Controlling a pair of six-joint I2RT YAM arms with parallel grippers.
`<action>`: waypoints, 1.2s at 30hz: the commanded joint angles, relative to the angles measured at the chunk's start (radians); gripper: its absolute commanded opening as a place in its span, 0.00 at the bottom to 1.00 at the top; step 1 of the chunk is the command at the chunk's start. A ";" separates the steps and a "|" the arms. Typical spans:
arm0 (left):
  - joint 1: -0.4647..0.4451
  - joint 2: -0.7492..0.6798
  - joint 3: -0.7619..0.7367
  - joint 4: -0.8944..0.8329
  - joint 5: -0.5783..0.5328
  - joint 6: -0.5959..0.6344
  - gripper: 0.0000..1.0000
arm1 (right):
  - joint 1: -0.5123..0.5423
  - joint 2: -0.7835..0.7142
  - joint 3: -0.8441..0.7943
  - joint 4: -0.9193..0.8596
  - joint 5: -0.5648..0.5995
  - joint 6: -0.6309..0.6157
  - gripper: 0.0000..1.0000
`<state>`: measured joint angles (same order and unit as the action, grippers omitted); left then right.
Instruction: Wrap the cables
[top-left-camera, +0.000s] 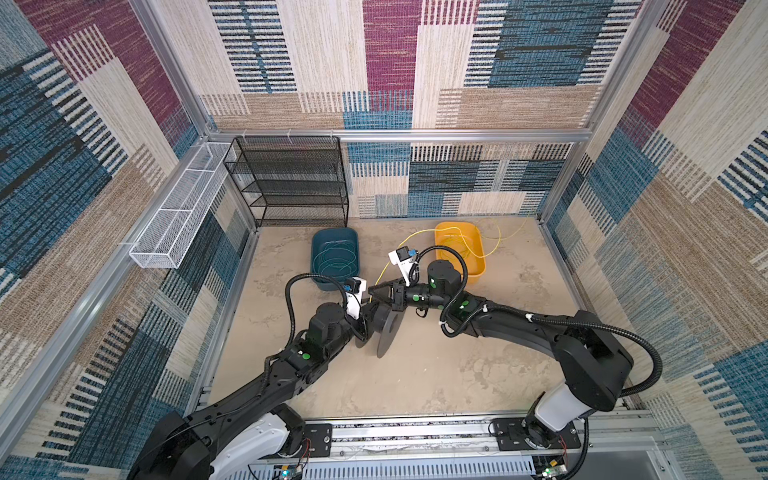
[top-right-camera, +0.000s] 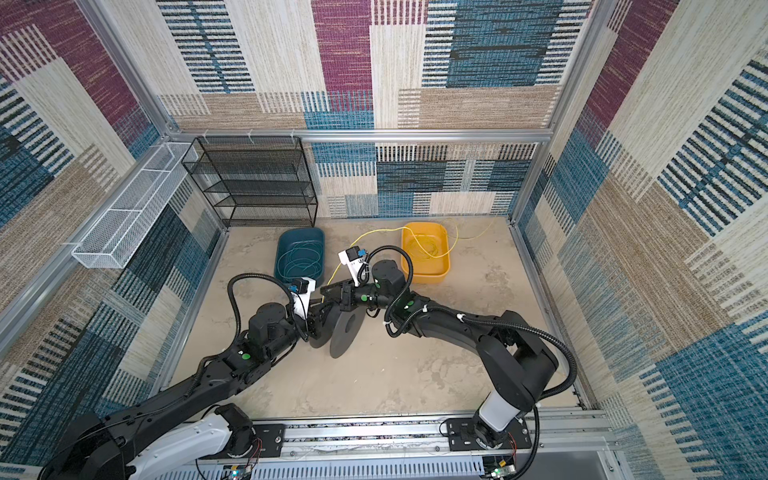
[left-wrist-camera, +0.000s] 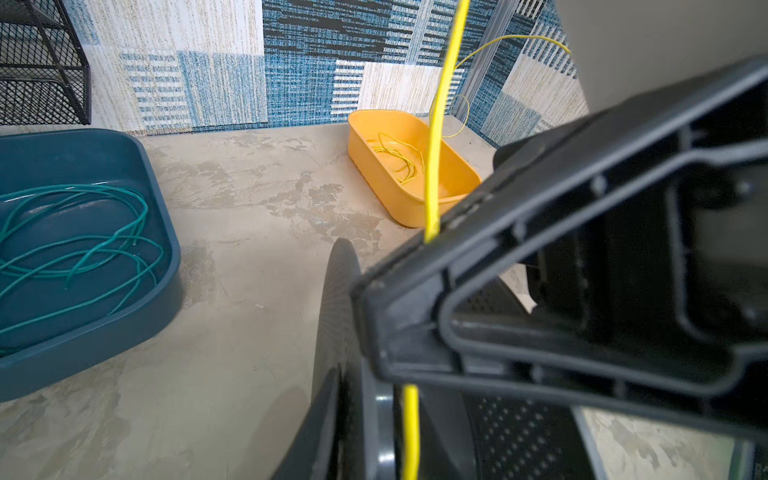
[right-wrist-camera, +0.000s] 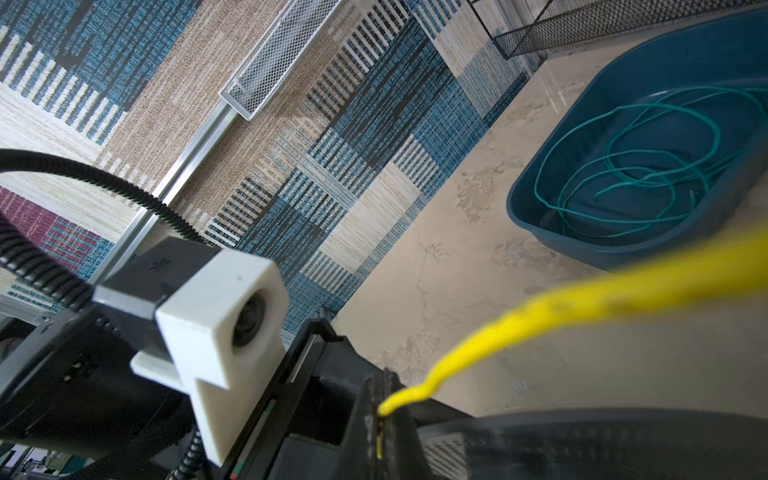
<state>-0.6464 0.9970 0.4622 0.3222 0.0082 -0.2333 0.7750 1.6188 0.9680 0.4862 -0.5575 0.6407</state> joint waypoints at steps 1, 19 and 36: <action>-0.001 0.003 0.011 0.019 0.015 0.009 0.17 | 0.003 0.012 -0.010 -0.006 -0.016 0.027 0.00; -0.001 -0.120 0.000 -0.153 0.007 -0.031 0.32 | 0.003 0.018 -0.033 -0.057 0.077 -0.048 0.00; 0.002 -0.051 0.021 -0.084 0.013 -0.010 0.34 | 0.003 0.027 -0.057 -0.017 0.035 -0.029 0.00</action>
<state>-0.6472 0.9367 0.4675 0.1867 0.0059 -0.2478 0.7757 1.6325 0.9245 0.6025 -0.5060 0.6167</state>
